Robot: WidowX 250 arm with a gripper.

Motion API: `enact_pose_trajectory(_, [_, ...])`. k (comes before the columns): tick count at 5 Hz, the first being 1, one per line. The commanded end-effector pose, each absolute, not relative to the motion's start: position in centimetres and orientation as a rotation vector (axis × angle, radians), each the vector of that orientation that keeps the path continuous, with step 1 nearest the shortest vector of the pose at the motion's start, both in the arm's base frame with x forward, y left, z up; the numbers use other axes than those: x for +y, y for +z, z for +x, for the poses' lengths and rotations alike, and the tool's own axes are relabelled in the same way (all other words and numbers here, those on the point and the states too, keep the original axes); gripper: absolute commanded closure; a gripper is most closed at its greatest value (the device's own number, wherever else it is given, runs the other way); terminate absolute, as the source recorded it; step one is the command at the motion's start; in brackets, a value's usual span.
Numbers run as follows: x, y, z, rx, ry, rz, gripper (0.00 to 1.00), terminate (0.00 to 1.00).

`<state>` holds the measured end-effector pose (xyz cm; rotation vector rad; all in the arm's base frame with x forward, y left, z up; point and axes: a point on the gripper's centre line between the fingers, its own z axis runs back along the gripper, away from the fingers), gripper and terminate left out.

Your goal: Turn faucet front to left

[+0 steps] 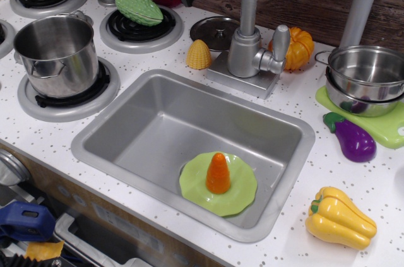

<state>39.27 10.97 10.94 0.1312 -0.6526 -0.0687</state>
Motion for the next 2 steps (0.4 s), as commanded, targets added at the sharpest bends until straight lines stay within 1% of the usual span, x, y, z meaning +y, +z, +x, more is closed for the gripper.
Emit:
enact_pose_trajectory(1, [12.18,11.51,40.44,-0.698,-0.11,0.172,1.0,0.0])
enact_pose_trajectory(2, [12.29,11.3,40.98,-0.719,-0.117,0.209,1.0,1.0])
